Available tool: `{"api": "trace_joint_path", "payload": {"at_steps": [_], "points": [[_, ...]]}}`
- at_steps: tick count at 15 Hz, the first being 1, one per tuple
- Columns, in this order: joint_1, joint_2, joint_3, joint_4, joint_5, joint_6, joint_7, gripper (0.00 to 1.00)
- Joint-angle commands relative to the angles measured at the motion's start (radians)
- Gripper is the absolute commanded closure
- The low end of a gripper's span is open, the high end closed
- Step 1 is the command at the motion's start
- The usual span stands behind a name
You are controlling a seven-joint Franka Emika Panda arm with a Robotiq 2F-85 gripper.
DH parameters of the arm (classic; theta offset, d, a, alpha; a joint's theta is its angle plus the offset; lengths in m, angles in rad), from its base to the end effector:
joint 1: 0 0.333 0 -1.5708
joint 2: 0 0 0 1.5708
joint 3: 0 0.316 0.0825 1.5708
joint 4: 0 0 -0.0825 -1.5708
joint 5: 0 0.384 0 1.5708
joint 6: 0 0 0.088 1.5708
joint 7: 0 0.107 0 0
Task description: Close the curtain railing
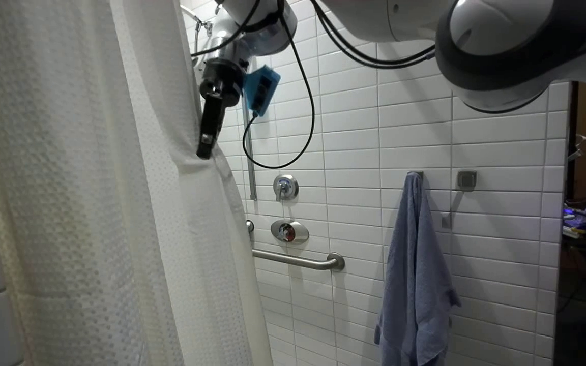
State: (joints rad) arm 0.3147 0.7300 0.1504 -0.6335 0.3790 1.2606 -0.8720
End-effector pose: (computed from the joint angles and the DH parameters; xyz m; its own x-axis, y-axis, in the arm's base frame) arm 0.6313 0.3133 0.5742 0.2119 0.9284 0.3052 0.9348 -0.1014 -0.3404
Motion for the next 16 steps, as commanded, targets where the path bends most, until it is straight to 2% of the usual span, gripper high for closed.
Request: {"api": "trace_joint_path", "payload": {"at_steps": [1, 9, 16], "points": [[0.033, 0.03, -0.066, 0.032, -0.115, 0.011, 0.047, 0.99], [0.057, 0.021, -0.102, 0.064, -0.197, 0.004, 0.182, 0.99], [0.05, 0.0, -0.079, 0.065, -0.157, 0.009, 0.206, 0.96]]}}
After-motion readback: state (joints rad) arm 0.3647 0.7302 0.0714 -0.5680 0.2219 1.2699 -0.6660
